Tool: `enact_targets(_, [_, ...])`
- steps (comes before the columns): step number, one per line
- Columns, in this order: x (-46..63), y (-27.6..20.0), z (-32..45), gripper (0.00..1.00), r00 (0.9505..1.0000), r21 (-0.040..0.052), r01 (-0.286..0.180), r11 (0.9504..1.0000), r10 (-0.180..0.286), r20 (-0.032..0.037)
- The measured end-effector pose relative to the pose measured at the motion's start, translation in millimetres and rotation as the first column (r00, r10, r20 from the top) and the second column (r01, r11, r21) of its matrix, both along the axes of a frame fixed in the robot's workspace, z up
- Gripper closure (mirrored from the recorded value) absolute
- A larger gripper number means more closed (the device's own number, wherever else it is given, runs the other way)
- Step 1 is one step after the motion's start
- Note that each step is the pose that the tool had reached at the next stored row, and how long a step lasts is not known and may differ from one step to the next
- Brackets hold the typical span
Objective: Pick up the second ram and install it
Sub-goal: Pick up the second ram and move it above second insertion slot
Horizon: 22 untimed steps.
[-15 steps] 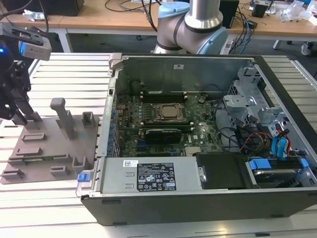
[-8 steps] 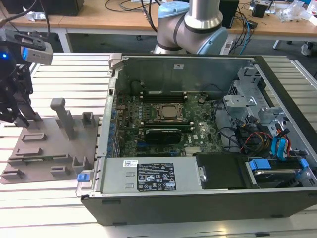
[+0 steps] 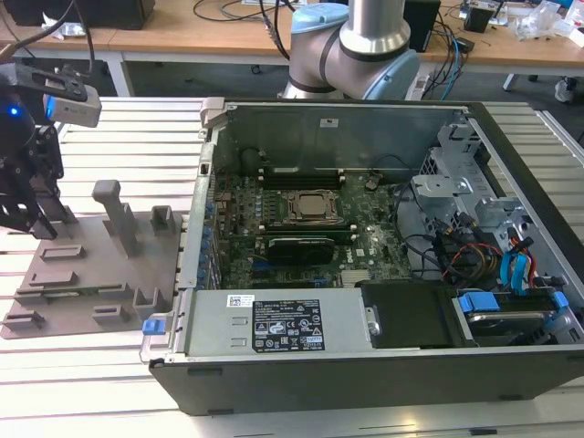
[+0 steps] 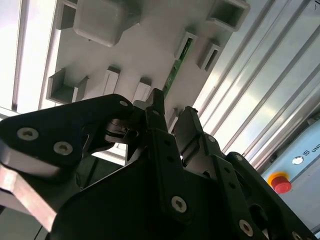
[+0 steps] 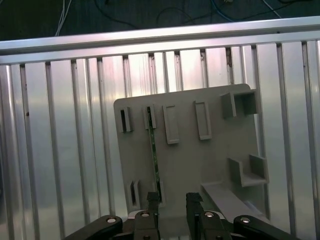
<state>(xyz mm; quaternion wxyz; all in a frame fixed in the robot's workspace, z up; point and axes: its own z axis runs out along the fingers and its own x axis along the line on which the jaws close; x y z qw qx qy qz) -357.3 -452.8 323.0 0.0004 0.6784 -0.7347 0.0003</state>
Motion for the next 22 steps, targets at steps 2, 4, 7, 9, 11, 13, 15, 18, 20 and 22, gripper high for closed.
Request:
enact_targets(2, [0.0,0.0,-2.2,0.64,1.0000,0.0000,0.000,1.0000,0.000,0.0000])
enact_targets(4, [0.0,0.0,-4.7,0.64,1.0000,0.0000,0.000,1.0000,0.000,0.0000])
enact_targets(7, [0.0,0.0,-7.3,0.64,1.0000,0.0000,0.000,1.0000,0.000,0.0000])
enact_targets(9, [0.0,0.0,-8.6,0.64,1.0000,0.0000,0.000,1.0000,0.000,0.0000])
enact_targets(11, [0.0,0.0,-10.5,0.64,1.0000,0.0000,0.000,1.0000,0.000,0.0000])
enact_targets(13, [0.0,0.0,-12.2,0.64,1.0000,0.0000,0.000,1.0000,0.000,0.0000])
enact_targets(15, [0.0,0.0,-13.9,0.64,1.0000,0.0000,0.000,1.0000,0.000,0.0000])
enact_targets(18, [0.0,0.0,-18.3,0.64,1.0000,0.0000,0.000,1.0000,0.000,0.0000])
enact_targets(20, [0.0,0.0,-24.0,0.64,1.0000,0.0000,0.000,1.0000,0.000,0.0000])
enact_targets(22, [-0.1,-0.2,-29.3,0.64,1.0000,0.0000,0.000,1.0000,0.000,0.0000])
